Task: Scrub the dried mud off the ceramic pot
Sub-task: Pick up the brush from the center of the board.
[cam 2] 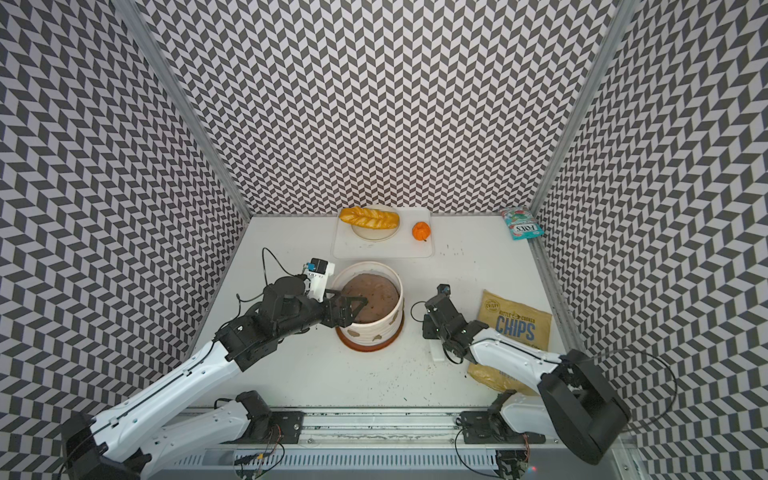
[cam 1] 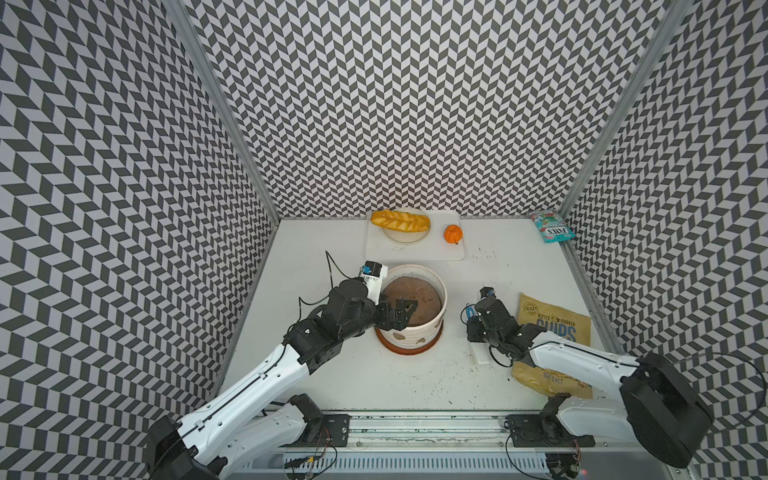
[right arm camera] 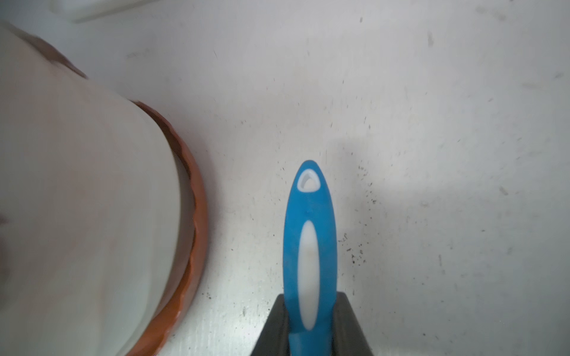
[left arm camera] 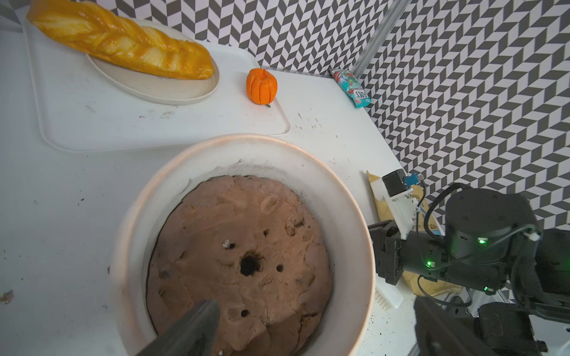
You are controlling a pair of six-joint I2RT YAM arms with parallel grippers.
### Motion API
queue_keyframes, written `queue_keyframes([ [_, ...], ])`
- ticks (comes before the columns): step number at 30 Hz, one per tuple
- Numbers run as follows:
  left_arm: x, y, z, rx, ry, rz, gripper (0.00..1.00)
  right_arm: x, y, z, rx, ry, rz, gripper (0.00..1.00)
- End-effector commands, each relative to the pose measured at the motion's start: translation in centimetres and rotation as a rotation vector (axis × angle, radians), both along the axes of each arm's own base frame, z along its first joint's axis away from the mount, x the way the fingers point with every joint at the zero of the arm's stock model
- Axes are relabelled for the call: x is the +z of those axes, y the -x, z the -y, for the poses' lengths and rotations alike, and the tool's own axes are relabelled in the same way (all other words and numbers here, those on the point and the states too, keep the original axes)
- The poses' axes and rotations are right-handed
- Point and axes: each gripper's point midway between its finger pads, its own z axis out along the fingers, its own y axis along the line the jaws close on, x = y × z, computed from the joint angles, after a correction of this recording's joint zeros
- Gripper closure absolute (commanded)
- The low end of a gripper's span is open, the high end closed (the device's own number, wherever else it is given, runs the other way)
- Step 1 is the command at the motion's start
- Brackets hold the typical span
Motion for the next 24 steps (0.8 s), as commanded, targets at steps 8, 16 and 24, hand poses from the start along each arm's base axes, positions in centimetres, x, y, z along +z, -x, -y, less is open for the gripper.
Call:
queue_keyframes([
  [8, 6.0, -0.5, 3.9, -0.137, 0.12, 0.151, 0.0, 22.7, -2.8, -2.0, 0.028, -0.339, 0.561, 1.0],
  [16, 11.0, 0.5, 9.1, -0.239, 0.234, 0.258, 0.0, 31.5, -2.4, -5.5, 0.083, -0.558, 0.694, 1.0],
  [24, 9.8, 0.0, 12.1, -0.255, 0.204, 0.236, 0.08, 33.1, -1.9, -8.1, 0.103, -0.622, 0.701, 1.0],
])
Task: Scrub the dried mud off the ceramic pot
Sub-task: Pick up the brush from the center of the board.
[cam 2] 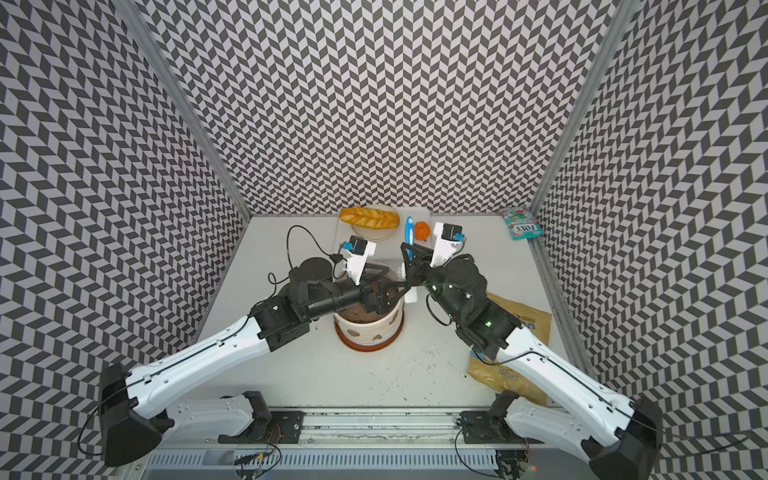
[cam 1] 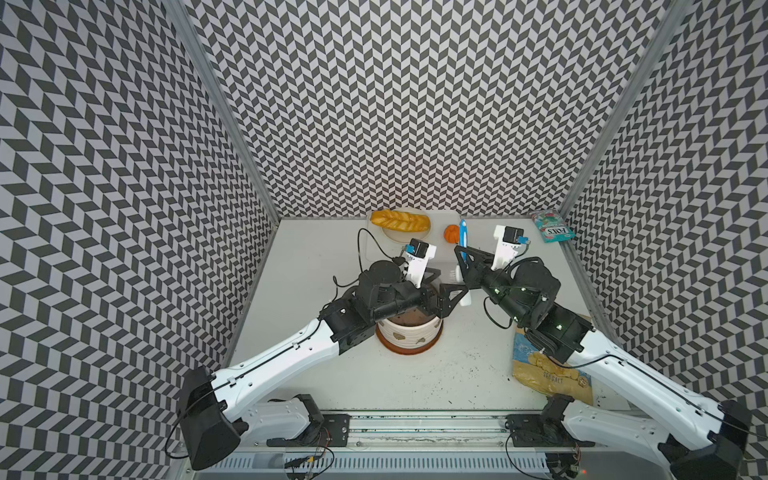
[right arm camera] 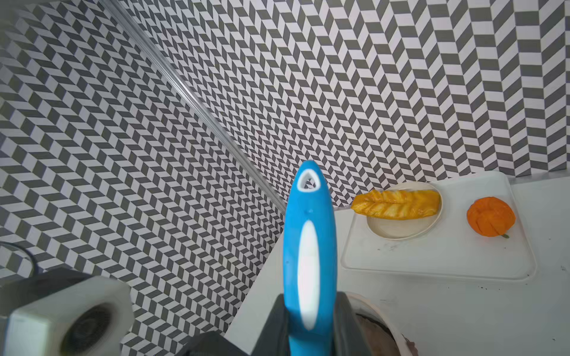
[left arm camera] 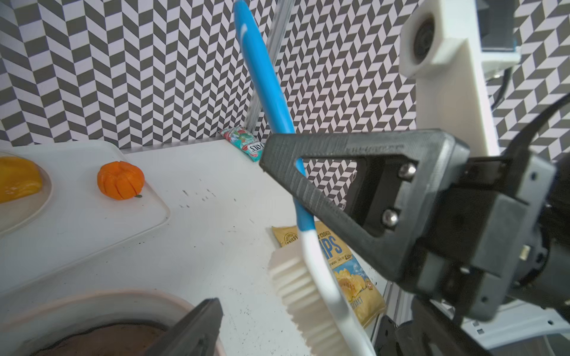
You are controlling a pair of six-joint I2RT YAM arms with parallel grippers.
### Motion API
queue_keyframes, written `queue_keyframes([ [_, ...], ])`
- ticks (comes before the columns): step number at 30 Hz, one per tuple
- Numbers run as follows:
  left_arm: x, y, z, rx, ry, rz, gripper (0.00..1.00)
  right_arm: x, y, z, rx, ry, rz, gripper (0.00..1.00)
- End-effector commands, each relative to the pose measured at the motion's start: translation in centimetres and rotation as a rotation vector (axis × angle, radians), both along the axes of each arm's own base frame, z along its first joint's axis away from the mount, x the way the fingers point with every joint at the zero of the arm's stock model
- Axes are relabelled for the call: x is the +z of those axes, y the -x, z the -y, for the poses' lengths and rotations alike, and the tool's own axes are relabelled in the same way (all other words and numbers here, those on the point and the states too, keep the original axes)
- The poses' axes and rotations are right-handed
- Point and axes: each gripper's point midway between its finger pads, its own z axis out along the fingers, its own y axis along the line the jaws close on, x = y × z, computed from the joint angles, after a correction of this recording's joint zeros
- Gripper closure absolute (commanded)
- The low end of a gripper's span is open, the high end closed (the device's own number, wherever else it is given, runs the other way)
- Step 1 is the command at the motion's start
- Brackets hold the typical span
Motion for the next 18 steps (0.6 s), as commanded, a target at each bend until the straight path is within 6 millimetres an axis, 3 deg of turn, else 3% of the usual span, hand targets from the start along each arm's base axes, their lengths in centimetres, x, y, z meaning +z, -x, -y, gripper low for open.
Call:
queue_keyframes([
  [1, 1.3, -0.6, 0.9, 0.009, 0.018, 0.038, 0.1, 3.4, 0.4, -0.4, 0.001, -0.094, 0.066, 1.0],
  [8, 0.2, -0.6, 1.2, 0.017, -0.035, 0.061, 0.37, 3.2, 0.4, -0.1, -0.022, -0.101, 0.061, 1.0],
  [12, -0.3, -0.4, 0.6, 0.031, -0.063, 0.074, 0.46, 3.3, 0.2, 0.6, -0.057, -0.093, 0.069, 1.0],
  [18, -1.3, -0.2, -0.1, 0.01, -0.142, 0.131, 0.73, 3.2, 0.3, 0.8, -0.062, -0.082, 0.088, 1.0],
])
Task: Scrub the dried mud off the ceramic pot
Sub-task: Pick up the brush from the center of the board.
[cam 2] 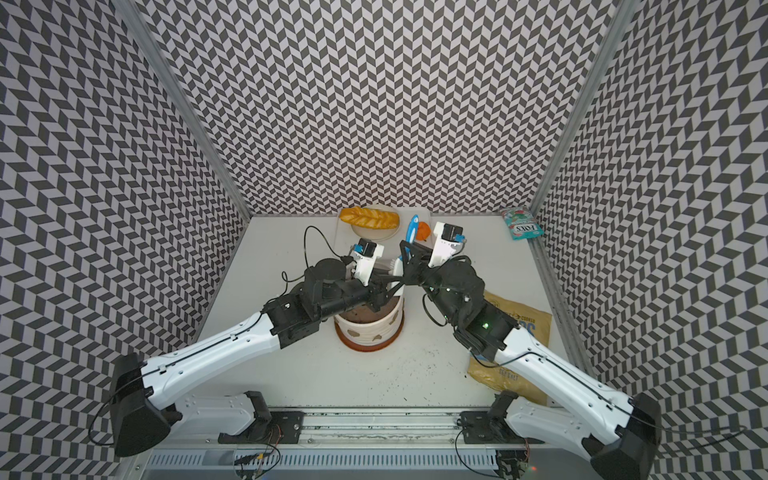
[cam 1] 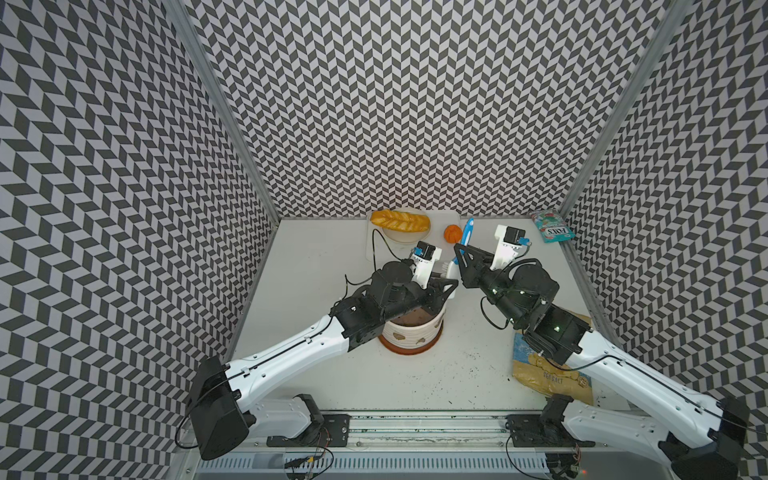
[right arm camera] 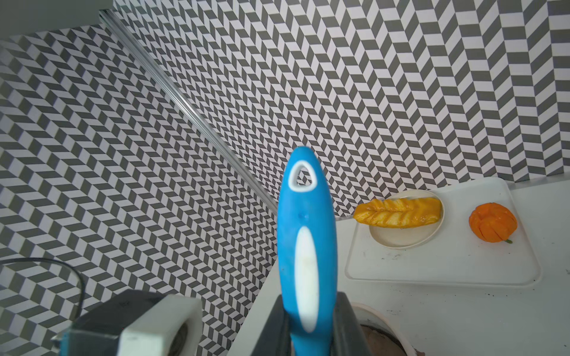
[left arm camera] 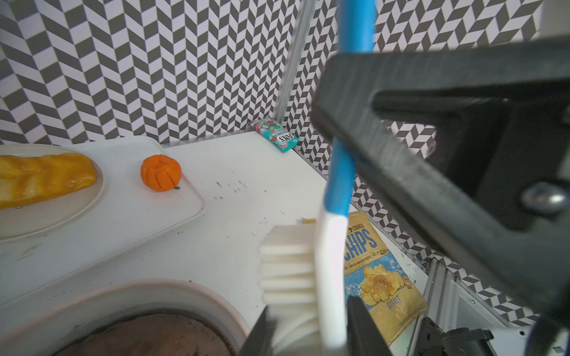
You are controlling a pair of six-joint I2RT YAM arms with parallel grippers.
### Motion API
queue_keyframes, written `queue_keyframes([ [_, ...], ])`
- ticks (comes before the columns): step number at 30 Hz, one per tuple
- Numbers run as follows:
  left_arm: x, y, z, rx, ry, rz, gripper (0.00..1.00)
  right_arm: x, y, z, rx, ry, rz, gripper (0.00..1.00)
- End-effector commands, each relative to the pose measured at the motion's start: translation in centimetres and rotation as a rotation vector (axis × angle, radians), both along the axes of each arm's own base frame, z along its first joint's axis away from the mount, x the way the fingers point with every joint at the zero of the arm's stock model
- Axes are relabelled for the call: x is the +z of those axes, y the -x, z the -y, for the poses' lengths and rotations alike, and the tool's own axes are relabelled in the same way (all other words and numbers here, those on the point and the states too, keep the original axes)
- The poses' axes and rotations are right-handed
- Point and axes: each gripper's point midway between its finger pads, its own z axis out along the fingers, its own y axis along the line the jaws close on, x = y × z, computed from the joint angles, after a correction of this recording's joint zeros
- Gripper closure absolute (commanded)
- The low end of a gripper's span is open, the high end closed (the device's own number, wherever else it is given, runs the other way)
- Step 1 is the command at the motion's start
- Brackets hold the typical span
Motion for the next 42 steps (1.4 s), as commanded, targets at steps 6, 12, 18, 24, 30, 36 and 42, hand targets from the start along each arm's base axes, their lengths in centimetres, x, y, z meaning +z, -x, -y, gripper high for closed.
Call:
queue_keyframes([
  [6, 1.8, 1.4, -0.8, -0.113, -0.046, 0.147, 0.78, 2.0, 0.8, -0.4, 0.043, 0.003, 0.08, 0.91],
  [12, 2.3, 1.4, -1.7, -0.203, -0.087, 0.238, 0.83, 2.0, 1.3, -1.3, 0.117, 0.115, 0.103, 0.66],
  [18, 1.9, 0.3, -3.8, -0.221, -0.201, 0.329, 0.82, 1.7, 1.5, -1.6, 0.198, 0.336, 0.178, 0.4],
  [24, 1.0, -1.0, -5.2, -0.22, -0.395, 0.437, 0.77, 2.0, 3.0, -0.8, 0.282, 0.612, 0.319, 0.23],
  [30, 2.2, -1.2, -5.8, -0.256, -0.519, 0.579, 0.76, 0.5, 4.1, -0.8, 0.393, 0.895, 0.403, 0.16],
  [36, 1.8, -1.0, -6.8, -0.279, -0.632, 0.722, 0.78, 0.8, 3.3, 0.9, 0.322, 1.083, 0.474, 0.14],
  [42, 1.8, -1.1, -7.2, -0.306, -0.702, 0.762, 0.77, 0.7, 4.4, -0.1, 0.427, 1.134, 0.543, 0.16],
])
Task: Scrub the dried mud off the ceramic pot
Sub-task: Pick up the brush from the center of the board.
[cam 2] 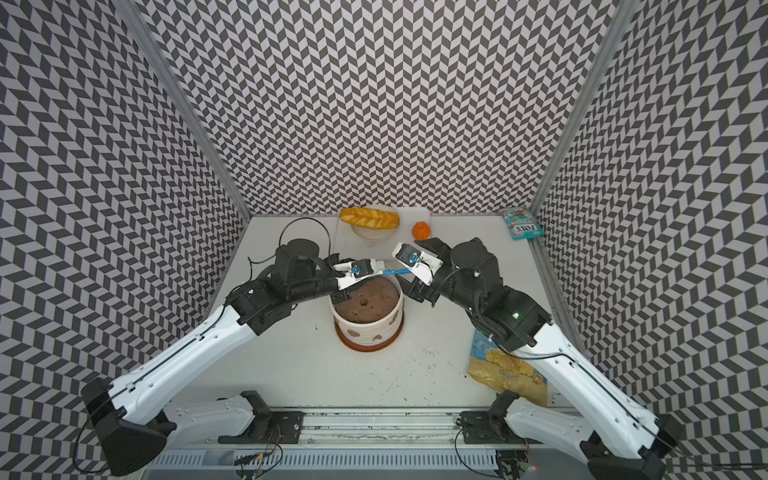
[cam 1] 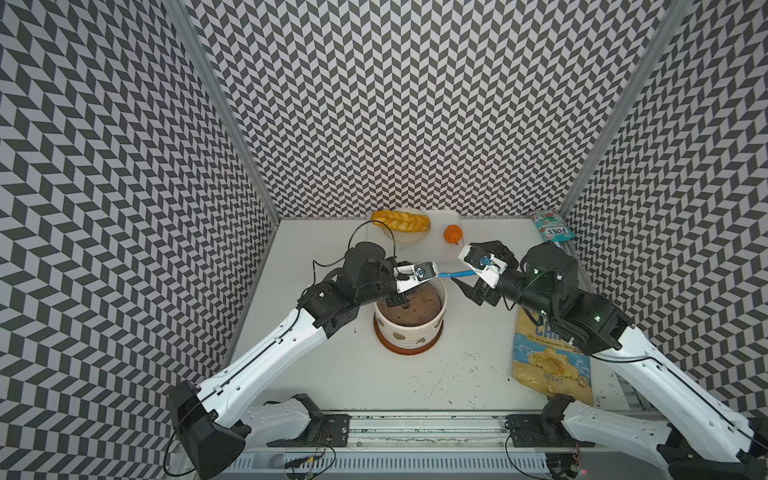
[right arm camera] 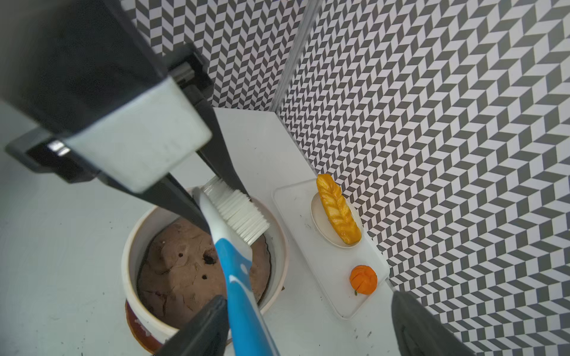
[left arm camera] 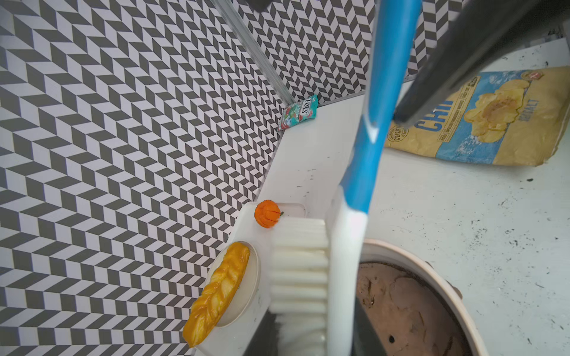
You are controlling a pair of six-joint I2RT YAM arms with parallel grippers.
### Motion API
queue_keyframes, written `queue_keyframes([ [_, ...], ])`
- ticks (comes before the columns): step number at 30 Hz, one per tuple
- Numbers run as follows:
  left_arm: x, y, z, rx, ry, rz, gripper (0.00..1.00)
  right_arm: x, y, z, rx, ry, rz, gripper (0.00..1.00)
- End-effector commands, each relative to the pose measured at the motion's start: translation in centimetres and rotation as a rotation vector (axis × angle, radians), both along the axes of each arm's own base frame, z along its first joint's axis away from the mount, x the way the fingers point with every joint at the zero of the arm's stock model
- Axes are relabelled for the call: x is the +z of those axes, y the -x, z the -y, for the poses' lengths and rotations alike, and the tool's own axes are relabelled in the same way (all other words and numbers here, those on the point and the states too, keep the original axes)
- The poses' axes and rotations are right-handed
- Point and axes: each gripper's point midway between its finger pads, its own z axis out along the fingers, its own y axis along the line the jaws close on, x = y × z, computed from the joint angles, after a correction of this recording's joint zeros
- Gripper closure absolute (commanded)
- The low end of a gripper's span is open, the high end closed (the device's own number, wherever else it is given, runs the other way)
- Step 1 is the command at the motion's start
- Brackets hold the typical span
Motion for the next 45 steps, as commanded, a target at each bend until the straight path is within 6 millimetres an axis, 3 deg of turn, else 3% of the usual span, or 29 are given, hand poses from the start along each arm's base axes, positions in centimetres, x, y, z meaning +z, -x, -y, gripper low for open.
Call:
queue_keyframes([
  [1, 1.3, 0.2, -0.6, -0.021, -0.039, 0.075, 0.78, 1.3, 0.7, -0.5, 0.078, 0.046, 0.055, 0.17],
  [11, 1.4, 0.6, -0.9, -0.028, -0.052, 0.092, 0.76, -0.8, 1.0, -0.6, 0.098, 0.121, -0.013, 0.25],
  [28, 2.5, 1.5, -0.6, -0.066, -0.016, 0.077, 0.76, -1.6, 2.9, -1.5, 0.2, 0.079, -0.058, 0.49],
  [36, 2.3, 2.2, -0.7, -0.092, -0.03, 0.052, 0.75, -3.0, 3.0, -1.1, 0.184, 0.1, -0.095, 0.53],
  [45, 1.4, 2.1, -0.9, -0.088, -0.063, 0.025, 0.75, -1.5, 4.3, -1.4, 0.241, 0.041, -0.081, 0.56],
])
